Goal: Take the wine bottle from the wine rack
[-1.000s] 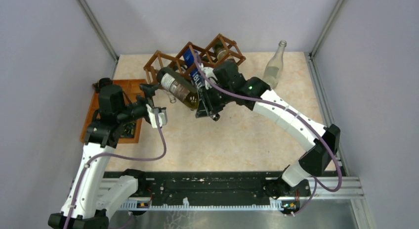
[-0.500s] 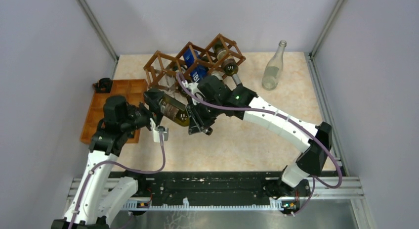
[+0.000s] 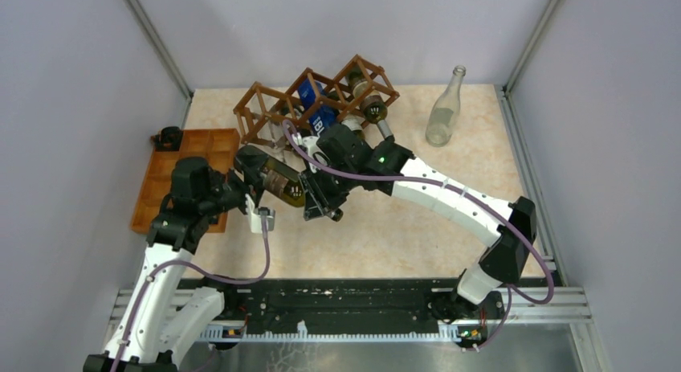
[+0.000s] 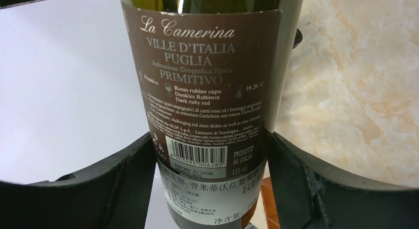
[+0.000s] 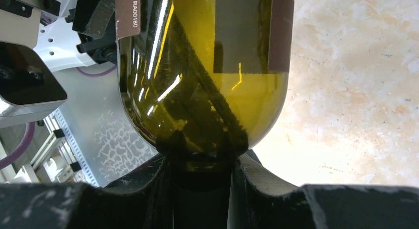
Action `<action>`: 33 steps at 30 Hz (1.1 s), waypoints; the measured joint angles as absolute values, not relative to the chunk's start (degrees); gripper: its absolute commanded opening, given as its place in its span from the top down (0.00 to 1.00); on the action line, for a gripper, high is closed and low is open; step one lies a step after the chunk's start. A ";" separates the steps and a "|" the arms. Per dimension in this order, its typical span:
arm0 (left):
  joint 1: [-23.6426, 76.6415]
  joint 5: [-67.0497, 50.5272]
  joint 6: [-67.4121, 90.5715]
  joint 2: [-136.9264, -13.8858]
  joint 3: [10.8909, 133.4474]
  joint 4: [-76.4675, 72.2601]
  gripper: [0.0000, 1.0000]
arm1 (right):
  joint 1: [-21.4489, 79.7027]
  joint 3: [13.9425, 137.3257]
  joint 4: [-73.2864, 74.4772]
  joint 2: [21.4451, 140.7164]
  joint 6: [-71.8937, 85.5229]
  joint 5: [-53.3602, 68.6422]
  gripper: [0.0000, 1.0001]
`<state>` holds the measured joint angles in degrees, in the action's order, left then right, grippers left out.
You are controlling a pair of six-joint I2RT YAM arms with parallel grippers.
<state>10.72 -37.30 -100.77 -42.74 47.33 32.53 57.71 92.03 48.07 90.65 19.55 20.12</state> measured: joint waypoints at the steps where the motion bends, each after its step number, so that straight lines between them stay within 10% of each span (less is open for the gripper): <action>1: 10.74 -37.19 -100.77 -42.83 47.33 32.51 0.83 | 57.71 92.03 48.07 90.65 19.55 20.10 0.76; 7: 10.76 -35.94 -98.06 -43.79 47.31 33.28 1.00 | 57.87 93.78 47.18 90.61 18.52 19.33 0.02; 33: 10.72 -46.54 -27.77 -54.04 56.99 34.63 1.00 | 48.69 86.61 26.68 71.44 30.13 -1.28 0.02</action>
<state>10.72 -46.54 -27.77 -54.04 56.99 34.63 48.69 86.61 26.68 71.44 30.13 -1.28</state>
